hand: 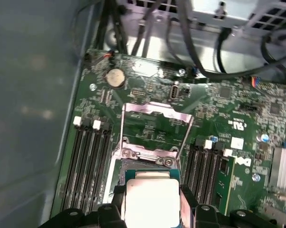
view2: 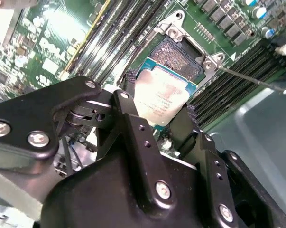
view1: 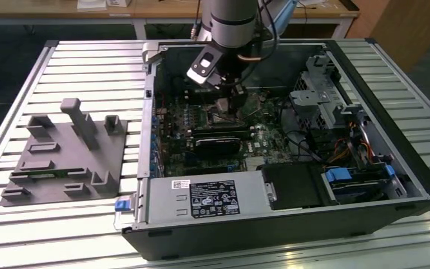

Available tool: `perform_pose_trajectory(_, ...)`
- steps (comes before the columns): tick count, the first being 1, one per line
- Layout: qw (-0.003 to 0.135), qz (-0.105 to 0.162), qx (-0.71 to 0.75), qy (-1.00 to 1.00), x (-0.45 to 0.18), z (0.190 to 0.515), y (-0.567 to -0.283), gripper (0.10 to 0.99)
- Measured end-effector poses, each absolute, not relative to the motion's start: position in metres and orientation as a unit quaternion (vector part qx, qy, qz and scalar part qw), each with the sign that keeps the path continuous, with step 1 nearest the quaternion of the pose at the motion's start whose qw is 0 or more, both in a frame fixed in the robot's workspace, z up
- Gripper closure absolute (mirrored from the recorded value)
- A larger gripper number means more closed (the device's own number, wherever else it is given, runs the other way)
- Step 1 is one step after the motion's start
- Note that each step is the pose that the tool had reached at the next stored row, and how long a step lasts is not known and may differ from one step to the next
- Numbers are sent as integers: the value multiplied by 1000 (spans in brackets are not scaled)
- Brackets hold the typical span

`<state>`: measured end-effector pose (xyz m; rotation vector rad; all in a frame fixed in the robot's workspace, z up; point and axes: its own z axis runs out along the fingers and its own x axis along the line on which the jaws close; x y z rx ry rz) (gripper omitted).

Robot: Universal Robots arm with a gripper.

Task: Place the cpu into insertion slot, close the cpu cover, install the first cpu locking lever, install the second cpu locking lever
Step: 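Place the cpu into insertion slot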

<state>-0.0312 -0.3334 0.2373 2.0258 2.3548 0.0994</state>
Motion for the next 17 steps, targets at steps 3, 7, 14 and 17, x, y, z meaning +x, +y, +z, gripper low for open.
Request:
perform_pose_trajectory(3,18,31,670,741,-31,237,-333,549)
perform_pose_trajectory(7,19,30,696,717,-31,236,-333,549)
perform_pose_trajectory(14,22,32,703,710,-33,232,-333,549)
perform_pose_trajectory(17,24,34,703,710,-34,229,-333,549)
